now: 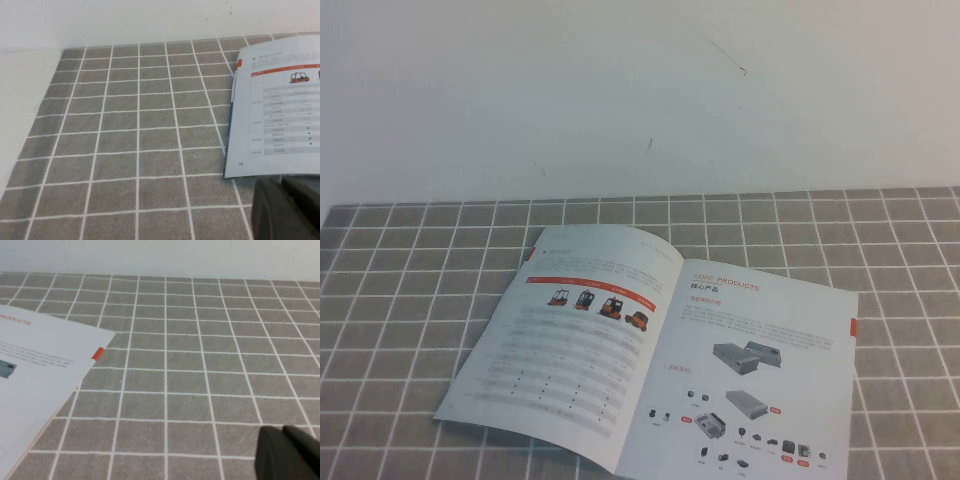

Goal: Close book
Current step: 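Close the open booklet and leave it lying on the table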

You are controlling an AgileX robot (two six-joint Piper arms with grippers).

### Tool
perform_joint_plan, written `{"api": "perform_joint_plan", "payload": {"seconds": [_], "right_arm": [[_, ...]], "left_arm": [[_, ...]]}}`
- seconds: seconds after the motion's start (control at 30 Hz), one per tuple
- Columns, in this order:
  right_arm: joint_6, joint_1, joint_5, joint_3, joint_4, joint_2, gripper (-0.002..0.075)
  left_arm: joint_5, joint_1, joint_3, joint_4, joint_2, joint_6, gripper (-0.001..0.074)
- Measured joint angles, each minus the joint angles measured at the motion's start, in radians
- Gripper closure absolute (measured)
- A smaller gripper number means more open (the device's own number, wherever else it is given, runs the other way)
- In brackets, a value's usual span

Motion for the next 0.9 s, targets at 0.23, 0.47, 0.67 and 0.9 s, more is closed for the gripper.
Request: {"api": "perform_joint_plan", "payload": {"seconds": [0.23, 0.47, 0.67, 0.9], "right_arm": [[0.0, 0.0, 0.0, 0.0, 0.0, 0.0, 0.0729], [0.0, 0.0, 0.0, 0.0, 0.0, 0.0, 0.0729], [0.0, 0.0, -0.066, 0.009, -0.012, 0.0, 0.0729], [-0.003, 0.0, -0.212, 0.008, -0.034, 0.0, 0.0729]], "left_arm": [[-0.024, 0.0, 0.002, 0.0, 0.0, 0.0, 0.0738], [-0.03, 0.0, 0.002, 0.0, 0.0, 0.0, 0.0738], [-0.129, 0.0, 0.003, 0.019, 0.0, 0.0, 0.0738], [-0.263, 0.0, 0.003, 0.051, 0.0, 0.0, 0.0738]]}}
